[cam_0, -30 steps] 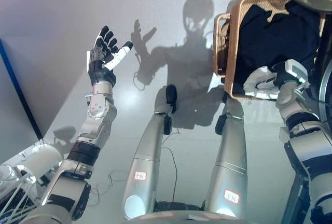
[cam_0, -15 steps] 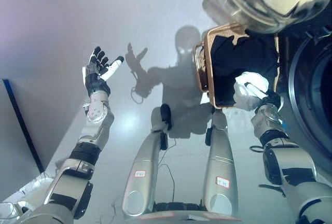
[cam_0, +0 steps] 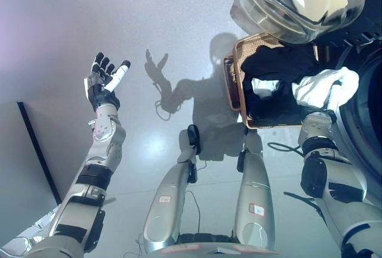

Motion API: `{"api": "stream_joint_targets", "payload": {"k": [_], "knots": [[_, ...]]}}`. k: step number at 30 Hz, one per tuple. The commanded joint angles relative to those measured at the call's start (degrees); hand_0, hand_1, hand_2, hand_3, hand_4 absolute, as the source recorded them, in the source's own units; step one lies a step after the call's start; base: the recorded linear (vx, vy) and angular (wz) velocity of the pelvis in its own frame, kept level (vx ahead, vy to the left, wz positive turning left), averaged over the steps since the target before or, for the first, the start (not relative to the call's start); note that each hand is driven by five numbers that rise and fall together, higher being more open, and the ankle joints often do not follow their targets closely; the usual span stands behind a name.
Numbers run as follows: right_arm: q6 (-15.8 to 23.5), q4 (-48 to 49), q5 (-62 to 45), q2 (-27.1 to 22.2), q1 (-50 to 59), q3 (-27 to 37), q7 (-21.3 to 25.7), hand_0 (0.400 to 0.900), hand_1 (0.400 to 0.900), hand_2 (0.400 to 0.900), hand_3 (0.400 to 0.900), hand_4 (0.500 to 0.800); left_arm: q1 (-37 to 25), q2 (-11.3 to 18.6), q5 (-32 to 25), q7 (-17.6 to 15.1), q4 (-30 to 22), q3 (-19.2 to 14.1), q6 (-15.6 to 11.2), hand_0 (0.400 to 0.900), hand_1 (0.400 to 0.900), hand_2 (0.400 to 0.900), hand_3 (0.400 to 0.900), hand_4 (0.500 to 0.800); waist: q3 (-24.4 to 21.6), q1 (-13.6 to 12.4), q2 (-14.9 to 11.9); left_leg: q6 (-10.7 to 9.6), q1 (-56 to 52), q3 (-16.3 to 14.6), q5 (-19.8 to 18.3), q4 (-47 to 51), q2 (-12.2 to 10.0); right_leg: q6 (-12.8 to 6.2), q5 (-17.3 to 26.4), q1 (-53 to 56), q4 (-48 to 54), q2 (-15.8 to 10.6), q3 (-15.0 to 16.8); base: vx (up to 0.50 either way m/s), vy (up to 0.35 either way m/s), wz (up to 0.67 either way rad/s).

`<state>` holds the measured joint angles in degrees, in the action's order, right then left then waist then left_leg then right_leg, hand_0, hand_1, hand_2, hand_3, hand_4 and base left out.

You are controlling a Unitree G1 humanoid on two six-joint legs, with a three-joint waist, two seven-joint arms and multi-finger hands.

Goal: Put the clothes in the basket into the washing machine.

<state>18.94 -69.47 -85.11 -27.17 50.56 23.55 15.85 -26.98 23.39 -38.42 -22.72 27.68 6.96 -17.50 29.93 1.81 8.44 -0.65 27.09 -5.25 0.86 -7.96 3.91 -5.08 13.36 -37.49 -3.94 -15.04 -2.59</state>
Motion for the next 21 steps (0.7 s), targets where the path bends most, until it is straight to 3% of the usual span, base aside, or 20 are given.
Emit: {"api": "stream_joint_targets", "payload": {"k": [1, 14, 21], "knots": [[9.15, 1.89, -3.58, -10.15, -3.76, 1.29, -2.77, 0.4, 0.4, 0.4, 0.4, 0.5, 1.5, -1.13, -1.45, 0.36, -0.91, -2.91, -4.65, 0.9, 0.9, 0.9, 0.9, 0.8, -7.64, 0.76, 5.78, -5.14, 0.04, 4.71, -2.44, 0.16, -3.71, -5.4, -5.17, -0.37, -6.35, -2.79, 1.13, 0.05, 0.03, -0.01], [9.66, -1.49, -2.65, -21.92, -9.87, 10.32, 0.02, 0.4, 0.4, 0.4, 0.4, 0.5, 2.88, 0.34, -0.93, 1.65, -0.47, -3.94, -4.4, 0.9, 0.9, 0.9, 0.9, 0.8, -10.18, 3.52, 7.29, -4.51, -0.33, 3.43, -4.27, -1.09, -1.93, -6.07, -4.96, 0.22, -6.1, -4.29, 3.32, 0.02, 0.038, -0.03], [10.25, 0.57, -0.5, -27.32, -10.06, 12.46, 1.77, 0.4, 0.4, 0.4, 0.4, 0.5, 5.39, 2.32, -1.1, 2.14, -1.54, -7.07, -5.11, 0.9, 0.9, 0.9, 0.9, 0.8, -10.04, 5.12, 9.07, -4.66, -1.0, 1.46, -4.86, -1.33, -1.71, -6.03, -5.49, -1.79, -7.43, -3.82, 5.61, 0.01, 0.034, -0.23]]}}
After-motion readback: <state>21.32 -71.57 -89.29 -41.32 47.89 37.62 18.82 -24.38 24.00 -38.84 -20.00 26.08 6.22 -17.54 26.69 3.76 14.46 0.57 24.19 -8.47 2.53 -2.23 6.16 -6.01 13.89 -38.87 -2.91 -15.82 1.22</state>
